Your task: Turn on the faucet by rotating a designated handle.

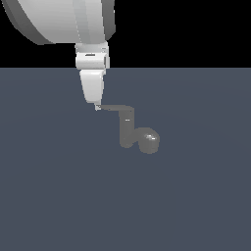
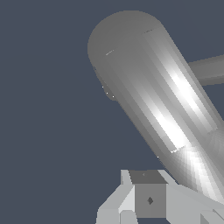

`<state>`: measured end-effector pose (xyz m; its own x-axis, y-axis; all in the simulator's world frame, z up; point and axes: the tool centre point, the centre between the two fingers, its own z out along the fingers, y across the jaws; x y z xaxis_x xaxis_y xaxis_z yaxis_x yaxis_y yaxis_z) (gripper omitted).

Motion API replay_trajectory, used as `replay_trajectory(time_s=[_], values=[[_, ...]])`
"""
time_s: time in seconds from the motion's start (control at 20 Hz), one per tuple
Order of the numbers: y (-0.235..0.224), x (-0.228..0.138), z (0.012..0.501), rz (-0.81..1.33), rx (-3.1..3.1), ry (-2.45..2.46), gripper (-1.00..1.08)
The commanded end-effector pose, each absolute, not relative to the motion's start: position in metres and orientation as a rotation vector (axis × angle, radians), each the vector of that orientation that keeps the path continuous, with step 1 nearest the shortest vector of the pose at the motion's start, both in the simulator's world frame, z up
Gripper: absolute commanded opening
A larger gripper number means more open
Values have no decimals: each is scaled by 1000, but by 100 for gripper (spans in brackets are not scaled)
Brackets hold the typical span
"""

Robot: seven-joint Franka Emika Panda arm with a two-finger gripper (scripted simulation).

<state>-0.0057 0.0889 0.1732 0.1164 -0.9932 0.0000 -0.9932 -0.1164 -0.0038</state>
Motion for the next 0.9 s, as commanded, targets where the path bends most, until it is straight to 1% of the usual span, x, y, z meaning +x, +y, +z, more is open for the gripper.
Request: replay_trajectory(time_s=[0.0, 0.1, 0.85], values=[[91, -14, 173, 1, -2350, 2085, -100], [90, -10, 175, -6, -2345, 2083, -100], [60, -48, 174, -2, -2347, 2084, -100]])
